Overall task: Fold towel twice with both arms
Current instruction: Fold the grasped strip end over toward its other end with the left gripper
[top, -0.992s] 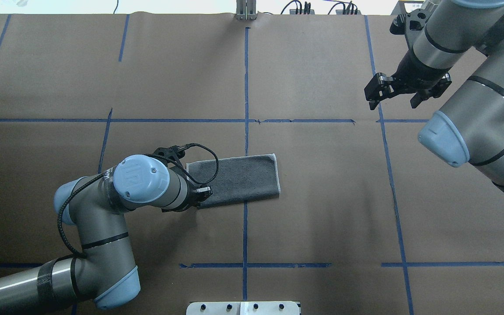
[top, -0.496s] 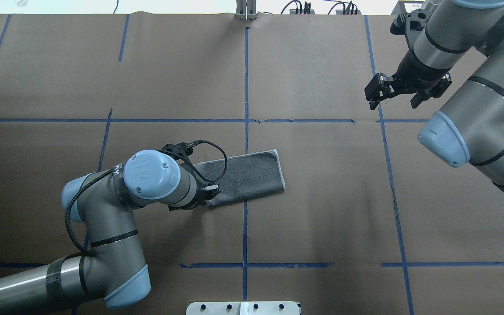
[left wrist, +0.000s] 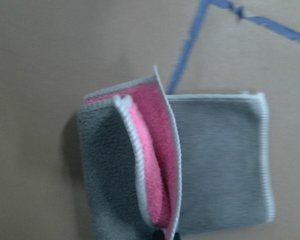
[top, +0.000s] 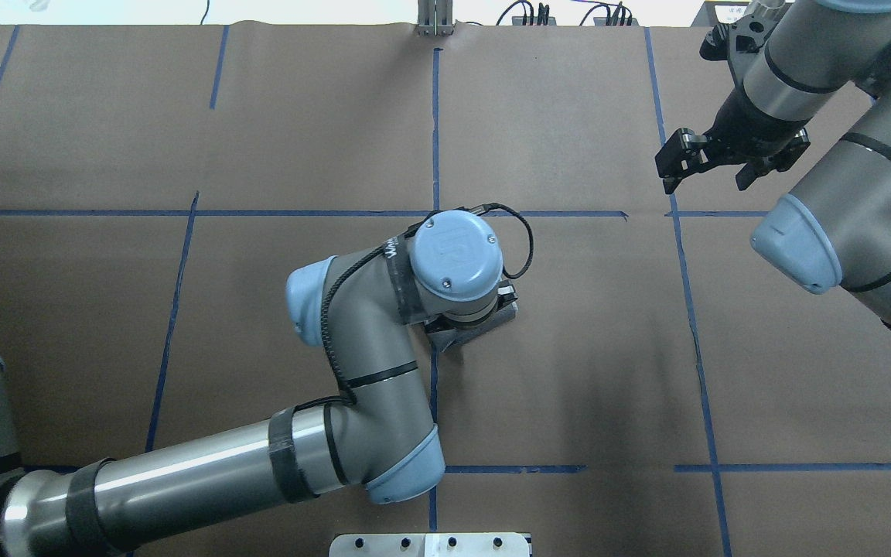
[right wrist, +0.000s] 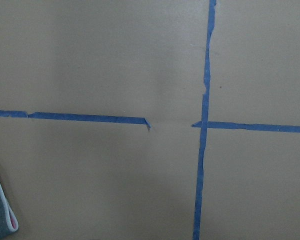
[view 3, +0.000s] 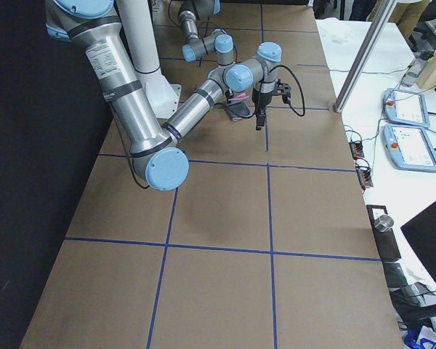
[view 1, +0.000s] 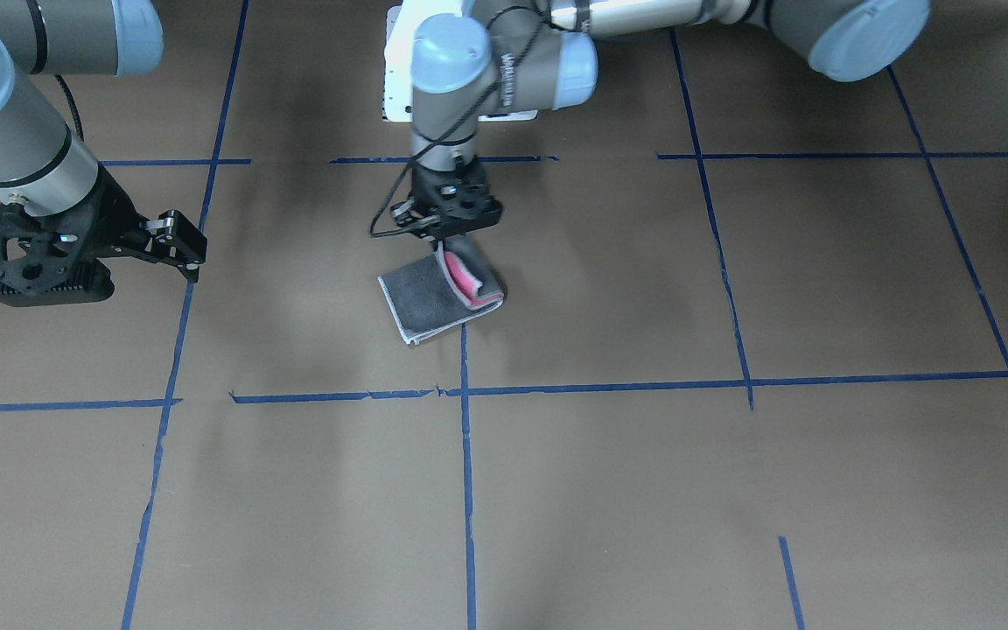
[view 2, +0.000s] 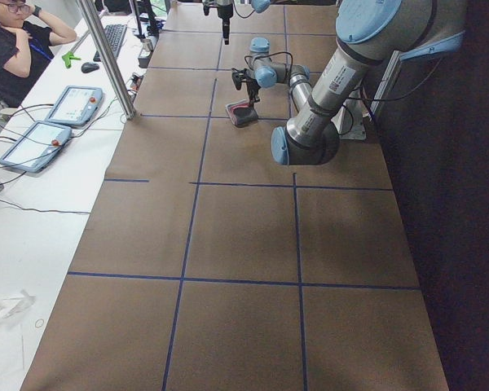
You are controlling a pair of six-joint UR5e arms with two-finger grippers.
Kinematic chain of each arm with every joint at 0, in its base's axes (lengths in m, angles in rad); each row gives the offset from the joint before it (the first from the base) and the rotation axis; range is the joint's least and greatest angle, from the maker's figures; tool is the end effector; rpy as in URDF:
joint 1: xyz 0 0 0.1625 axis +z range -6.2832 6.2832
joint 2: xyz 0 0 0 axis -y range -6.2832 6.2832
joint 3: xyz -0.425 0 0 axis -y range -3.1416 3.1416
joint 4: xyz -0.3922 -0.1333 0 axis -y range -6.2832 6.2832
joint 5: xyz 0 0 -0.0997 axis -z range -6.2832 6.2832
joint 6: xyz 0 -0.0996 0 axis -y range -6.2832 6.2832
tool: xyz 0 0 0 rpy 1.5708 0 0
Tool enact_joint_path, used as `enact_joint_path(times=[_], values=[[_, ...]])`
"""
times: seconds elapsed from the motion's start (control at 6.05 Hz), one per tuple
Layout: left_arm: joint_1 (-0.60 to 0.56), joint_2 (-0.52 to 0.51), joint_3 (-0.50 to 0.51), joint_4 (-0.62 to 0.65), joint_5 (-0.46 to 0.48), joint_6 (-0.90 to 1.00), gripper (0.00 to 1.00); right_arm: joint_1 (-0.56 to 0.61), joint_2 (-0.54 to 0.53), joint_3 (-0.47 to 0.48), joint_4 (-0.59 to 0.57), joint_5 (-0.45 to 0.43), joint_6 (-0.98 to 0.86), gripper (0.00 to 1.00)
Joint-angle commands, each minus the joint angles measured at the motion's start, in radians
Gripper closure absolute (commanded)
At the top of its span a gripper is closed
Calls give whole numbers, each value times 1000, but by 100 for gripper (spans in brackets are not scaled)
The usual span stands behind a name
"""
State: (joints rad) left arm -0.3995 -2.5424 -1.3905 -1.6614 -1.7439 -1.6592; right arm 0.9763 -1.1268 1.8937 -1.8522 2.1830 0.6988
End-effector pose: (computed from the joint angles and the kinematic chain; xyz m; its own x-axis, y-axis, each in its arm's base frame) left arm 0.6603 -0.4048 0.1086 0.5603 -0.3310 -0.7593 0.3113 0.9336 -0.1772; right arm -0.2681 -0.5324 0.2997 0.7227 -0.0497 0.6893 0.0397 0.9988 0.0303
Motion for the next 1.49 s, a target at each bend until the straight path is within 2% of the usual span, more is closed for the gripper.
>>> enact_joint_path(times=[0.0,0.17,0.33,0.5,0.66,0.83,0.99,1.16,1.32], values=[[-1,-134,169,-3,23,6,100,34,-33,1,4,33,-77,0],[-1,-168,210,-7,23,6,100,35,-33,1,2,34,-78,0],[-7,-171,218,-9,23,6,92,35,-33,1,4,34,-78,0],[-42,-174,223,-11,17,3,18,35,-34,1,4,34,-78,0],[-79,-174,228,-9,-12,6,0,35,-34,5,4,38,-78,0],[-123,-173,228,-6,-126,37,0,35,-34,11,2,41,-78,0],[-148,-171,226,-1,-175,86,0,36,-36,16,-1,41,-78,0],[-188,-165,222,12,-268,179,0,38,-48,22,-1,41,-84,0],[-229,-127,175,85,-313,334,0,83,-79,31,-7,52,-179,0]])
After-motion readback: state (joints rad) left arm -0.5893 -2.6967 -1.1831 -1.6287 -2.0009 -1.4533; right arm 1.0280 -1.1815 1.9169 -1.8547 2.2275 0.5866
